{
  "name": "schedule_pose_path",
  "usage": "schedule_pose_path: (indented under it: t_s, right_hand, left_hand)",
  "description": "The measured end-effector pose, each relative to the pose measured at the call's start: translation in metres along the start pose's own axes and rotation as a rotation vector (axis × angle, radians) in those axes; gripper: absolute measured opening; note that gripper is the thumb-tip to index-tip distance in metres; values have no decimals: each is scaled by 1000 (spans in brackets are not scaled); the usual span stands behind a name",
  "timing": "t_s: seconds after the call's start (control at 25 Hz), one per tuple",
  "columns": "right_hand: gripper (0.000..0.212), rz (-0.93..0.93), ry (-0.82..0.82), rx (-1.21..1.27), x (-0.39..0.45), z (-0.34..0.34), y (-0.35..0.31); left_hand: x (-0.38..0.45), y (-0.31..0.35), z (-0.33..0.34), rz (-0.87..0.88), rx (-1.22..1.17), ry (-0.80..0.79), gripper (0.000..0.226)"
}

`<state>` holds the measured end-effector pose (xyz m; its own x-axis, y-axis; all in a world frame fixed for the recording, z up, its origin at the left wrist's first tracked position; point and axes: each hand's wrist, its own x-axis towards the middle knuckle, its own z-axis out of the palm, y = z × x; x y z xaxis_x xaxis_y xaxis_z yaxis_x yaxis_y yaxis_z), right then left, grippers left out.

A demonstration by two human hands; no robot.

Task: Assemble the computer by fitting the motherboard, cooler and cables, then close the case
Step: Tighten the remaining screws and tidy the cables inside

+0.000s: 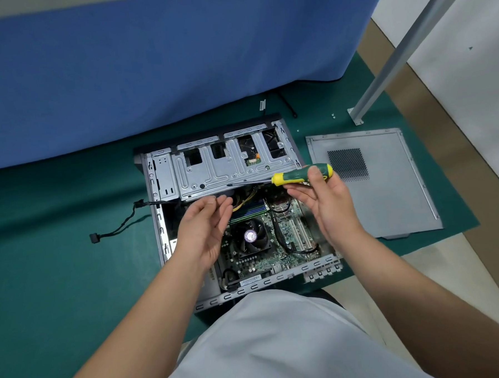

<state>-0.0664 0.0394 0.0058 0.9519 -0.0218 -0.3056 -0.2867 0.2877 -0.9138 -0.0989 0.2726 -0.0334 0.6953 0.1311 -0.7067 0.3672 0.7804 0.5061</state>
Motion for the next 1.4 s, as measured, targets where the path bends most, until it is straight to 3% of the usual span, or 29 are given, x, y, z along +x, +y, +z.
schedule_pose_path:
  t_s: [0.12,0.44,0.76,1.2,1.4]
  right_hand:
    - [23,31,-37,16,3,-1,0]
    - [32,70,-46,-2,4,0,5]
    - [26,56,-71,6,2,-1,4]
    - [42,22,-156,-29,-4,-1,4]
    - [44,23,-157,-53,-4,-3,0]
  left_hand:
    - [-1,-1,1,-37,10,-30,10]
    - [-4,0,0,-75,-55,-70,20]
    - [-5,3,-2,-70,36,-79,17]
    - [-5,1,-6,-81,-53,-48,22]
    - [-5,3,-7,-60,52,-72,17]
